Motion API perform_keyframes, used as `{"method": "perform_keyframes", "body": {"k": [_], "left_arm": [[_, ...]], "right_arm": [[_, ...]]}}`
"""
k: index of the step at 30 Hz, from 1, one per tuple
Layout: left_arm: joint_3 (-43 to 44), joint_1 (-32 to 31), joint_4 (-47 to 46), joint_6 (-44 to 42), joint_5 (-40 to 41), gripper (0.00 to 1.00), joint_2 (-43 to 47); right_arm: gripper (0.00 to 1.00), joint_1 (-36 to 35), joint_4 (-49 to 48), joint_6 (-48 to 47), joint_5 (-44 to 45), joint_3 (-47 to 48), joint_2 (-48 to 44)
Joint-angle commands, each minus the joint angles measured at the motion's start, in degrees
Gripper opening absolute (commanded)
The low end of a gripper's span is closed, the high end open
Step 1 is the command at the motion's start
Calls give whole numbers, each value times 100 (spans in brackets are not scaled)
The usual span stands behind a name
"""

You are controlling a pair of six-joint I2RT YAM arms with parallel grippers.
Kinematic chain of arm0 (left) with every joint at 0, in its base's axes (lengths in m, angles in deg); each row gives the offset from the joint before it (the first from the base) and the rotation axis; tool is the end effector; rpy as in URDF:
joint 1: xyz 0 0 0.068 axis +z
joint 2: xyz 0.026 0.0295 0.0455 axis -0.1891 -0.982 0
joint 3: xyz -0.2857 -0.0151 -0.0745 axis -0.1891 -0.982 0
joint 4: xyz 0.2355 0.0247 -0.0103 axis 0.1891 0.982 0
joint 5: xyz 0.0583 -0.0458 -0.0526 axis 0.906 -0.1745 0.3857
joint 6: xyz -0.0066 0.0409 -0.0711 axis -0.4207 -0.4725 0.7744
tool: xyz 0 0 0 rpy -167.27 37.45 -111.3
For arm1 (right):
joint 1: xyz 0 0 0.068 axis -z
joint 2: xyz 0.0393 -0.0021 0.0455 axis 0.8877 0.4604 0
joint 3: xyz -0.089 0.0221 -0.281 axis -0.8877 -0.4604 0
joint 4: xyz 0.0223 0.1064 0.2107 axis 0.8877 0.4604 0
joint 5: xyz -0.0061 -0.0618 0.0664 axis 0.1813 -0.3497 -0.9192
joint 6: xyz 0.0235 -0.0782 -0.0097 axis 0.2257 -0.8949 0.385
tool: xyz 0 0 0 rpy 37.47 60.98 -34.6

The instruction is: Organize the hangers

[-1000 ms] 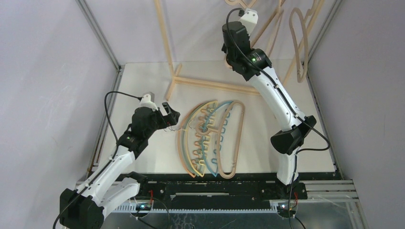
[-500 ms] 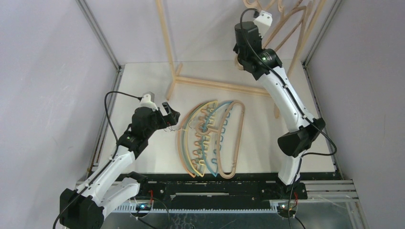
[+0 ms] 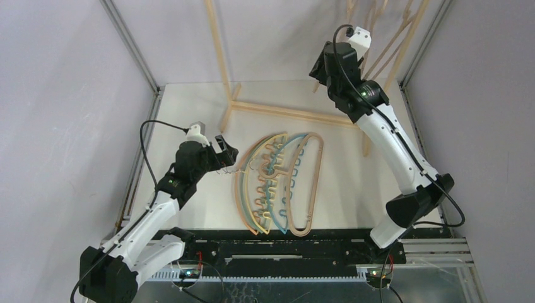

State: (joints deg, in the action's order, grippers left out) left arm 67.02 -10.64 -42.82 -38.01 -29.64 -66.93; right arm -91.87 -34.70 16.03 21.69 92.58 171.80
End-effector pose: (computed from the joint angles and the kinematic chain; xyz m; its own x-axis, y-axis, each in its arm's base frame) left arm 0.1890 -0.0703 0.2697 -0.4924 -0.3500 -0.7969 0.0792 0.8938 -0.4415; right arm 0.3295 0.1390 0.4739 -0.2527 0.3268 -0.9107 0.1972 0.9389 0.2822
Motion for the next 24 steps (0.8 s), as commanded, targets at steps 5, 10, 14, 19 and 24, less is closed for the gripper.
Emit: {"method": "perform_keyframes", "body": {"k": [5, 10, 14, 19, 24], "left_arm": [[-23, -34, -302, -62, -40, 100, -89], [-6, -34, -305, -59, -53, 100, -147], [-5, -34, -299, -68, -37, 100, -158], [-14, -33, -294, -68, -23, 99, -186], [-4, -34, -301, -52, -39, 100, -223]], "right_arm": [[70, -616, -732, -482, 74, -536, -1058], [74, -1375, -917, -967, 878, -981, -1547], [83, -2057, -1205, -1535, 1922, -1505, -1948], [86, -2350, -967, -1556, 2656, -2104, -2453], [86, -2564, -301, -1116, 2953, -2602, -2879]]}}
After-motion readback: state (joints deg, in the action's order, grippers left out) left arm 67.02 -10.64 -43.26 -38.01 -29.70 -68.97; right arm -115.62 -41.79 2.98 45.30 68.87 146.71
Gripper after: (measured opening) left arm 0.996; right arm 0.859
